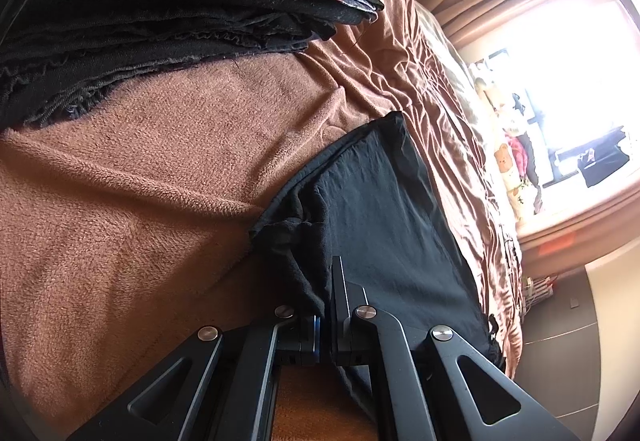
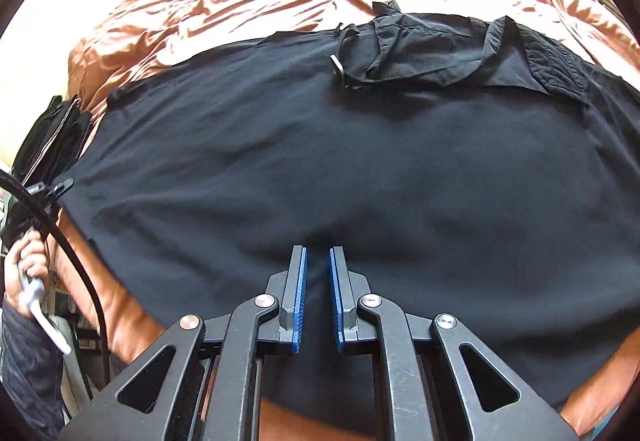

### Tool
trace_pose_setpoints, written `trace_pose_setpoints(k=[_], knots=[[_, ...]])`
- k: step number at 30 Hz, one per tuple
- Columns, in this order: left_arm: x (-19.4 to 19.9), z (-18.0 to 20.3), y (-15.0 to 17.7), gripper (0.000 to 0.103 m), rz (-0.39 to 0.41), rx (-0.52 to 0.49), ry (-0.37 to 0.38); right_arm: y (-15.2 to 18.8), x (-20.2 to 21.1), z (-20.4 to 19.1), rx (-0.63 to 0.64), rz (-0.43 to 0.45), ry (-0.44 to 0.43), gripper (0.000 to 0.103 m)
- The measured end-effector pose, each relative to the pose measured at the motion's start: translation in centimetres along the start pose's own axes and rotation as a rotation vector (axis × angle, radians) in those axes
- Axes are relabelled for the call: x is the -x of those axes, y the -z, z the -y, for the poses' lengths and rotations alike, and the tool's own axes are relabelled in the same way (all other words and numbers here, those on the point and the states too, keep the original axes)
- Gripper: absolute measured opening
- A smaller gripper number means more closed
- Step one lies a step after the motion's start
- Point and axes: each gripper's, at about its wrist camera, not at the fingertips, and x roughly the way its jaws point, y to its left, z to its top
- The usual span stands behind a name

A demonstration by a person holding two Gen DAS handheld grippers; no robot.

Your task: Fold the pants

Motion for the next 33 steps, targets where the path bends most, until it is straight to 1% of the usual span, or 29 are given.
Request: trace_pose_setpoints(k=[15, 19, 21, 24, 27, 33], knots=[[-0.2, -0.7, 0.4, 0.003, -0.001, -0.014, -0.018, -6.1, -4.4, -0.5, -0.022, 0.013, 0.036, 0.009], [0.0, -0.5, 0.3, 0.003, 0.004, -0.017, -0.013, -7.3, -5.1, -0.1, -0.045, 0.028, 0.029, 0.009], [0.2, -0.4, 0.3, 0.003, 0.016, -0.016, -0.006, -7.8, -5.4, 0.1, -0.055, 0.041, 0.009, 0.009], [0.8, 0.3, 0.1, 0.003, 0.028, -0.03, 0.018, -8.0, -5.8, 0.9, -0.086, 0.039, -0.015, 0.009], [1.8, 1.5, -0.4, 0.003, 0.04, -0.047, 0.041, -7.7, -5.3, 0.9, -0.077, 0.039, -0.023, 0.009], [4.3, 5.4, -1.6, 0.003, 0.075, -0.093, 0.104, -5.5, -4.3, 0.4, -0.065, 0.016, -0.077, 0.009]])
